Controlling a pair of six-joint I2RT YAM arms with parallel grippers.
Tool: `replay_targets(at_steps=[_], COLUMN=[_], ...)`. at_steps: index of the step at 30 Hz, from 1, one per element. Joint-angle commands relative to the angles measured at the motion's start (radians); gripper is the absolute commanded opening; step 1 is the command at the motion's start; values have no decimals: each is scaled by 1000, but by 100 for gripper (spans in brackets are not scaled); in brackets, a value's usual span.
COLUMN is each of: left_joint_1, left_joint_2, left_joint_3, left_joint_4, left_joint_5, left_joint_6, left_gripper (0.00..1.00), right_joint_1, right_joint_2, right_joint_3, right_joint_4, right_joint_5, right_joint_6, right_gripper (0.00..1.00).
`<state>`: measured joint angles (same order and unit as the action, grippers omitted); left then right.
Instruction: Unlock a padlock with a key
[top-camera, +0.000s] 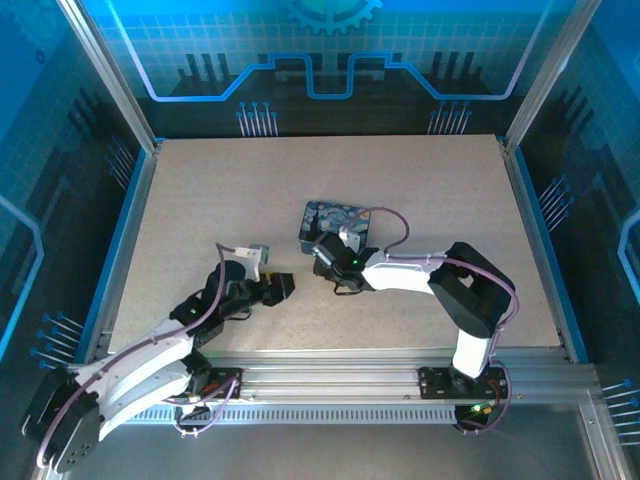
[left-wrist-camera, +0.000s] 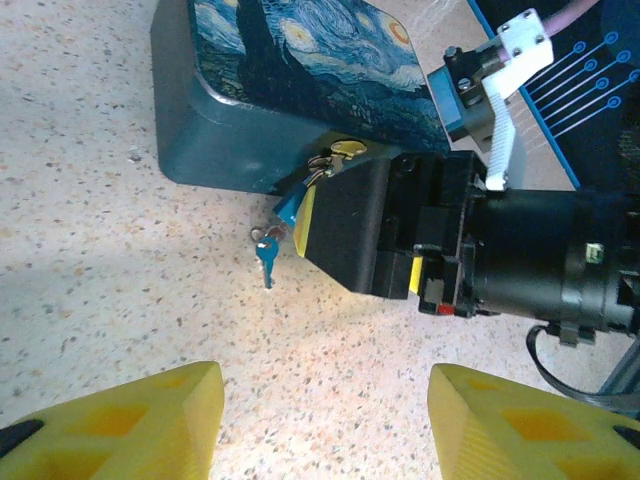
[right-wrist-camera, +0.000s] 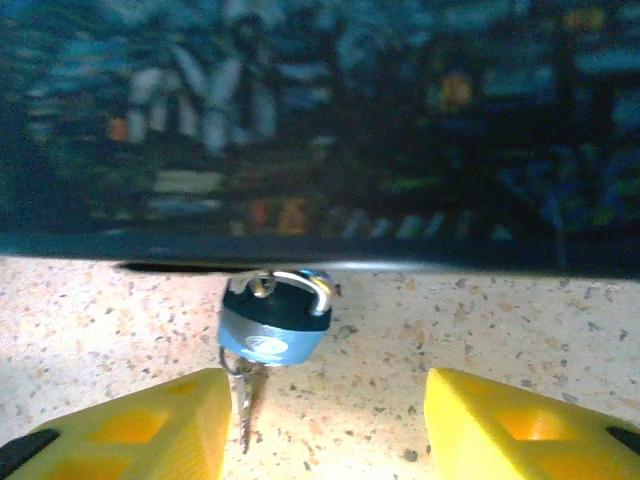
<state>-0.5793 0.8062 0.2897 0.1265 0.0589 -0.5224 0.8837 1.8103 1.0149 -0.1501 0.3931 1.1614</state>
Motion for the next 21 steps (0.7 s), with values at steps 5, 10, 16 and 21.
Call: replay_targets(at_steps=[5,10,16,21], left_joint_1=[10,11,12,12], left_joint_2=[-76,-76,-71,-57], left_joint_3=[-22,-27,-33,-32], left_joint_4=[-111,-108,-98,-90], left_joint_5=[-10,-5,-4,-1], left_joint_6=[51,56,56,61], left_gripper=[58,58,58,58], right_joint_1=[20,22,22,20], right_joint_2=[47,59,67,75], right_joint_3=[38,54,68,75], right_joint_4=[-2,8,7,20], right_joint_5=[66,75,89,95], right_joint_6=[80,84,90,89], right_gripper=[51,51,51,51])
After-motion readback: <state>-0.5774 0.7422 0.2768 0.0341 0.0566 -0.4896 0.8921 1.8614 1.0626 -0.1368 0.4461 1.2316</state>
